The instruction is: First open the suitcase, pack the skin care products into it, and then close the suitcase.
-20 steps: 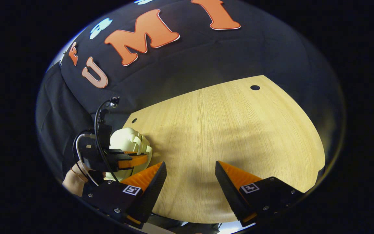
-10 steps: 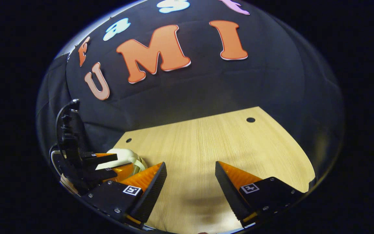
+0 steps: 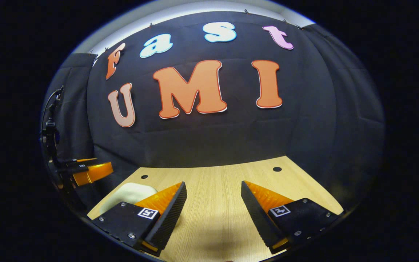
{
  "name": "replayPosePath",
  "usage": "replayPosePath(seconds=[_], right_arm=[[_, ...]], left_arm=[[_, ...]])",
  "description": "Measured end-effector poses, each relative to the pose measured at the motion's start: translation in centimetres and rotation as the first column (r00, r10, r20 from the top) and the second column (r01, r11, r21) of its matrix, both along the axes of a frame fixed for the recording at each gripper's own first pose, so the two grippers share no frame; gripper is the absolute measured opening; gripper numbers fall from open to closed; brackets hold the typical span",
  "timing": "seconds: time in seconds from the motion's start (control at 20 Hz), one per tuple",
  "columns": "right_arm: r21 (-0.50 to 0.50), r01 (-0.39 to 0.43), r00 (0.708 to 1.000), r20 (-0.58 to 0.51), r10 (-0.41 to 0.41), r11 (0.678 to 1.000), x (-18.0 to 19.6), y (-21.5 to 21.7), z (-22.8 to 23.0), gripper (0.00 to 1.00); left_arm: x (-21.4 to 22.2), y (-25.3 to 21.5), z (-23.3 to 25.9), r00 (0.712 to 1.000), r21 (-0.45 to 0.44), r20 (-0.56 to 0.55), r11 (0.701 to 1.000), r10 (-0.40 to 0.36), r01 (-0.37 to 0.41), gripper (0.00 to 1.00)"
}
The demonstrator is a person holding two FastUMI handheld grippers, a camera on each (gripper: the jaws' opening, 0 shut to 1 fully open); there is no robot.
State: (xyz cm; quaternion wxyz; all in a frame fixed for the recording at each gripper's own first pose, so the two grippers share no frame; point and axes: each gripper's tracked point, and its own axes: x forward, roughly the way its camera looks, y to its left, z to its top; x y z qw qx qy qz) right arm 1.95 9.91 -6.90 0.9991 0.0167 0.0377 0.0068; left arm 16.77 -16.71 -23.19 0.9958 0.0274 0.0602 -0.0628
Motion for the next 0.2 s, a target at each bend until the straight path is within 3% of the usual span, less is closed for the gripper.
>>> replayPosePath(seconds=[0.2], right_arm=[[-0.045,-0.017,1.0,-0.005,0.017,0.999,-1.3,1.4,-0.3,0.95]], left_arm=[[-1.0,0.9,1.6,0.997,-0.063,0.065,0.997,0.044,-0.04,0.99]])
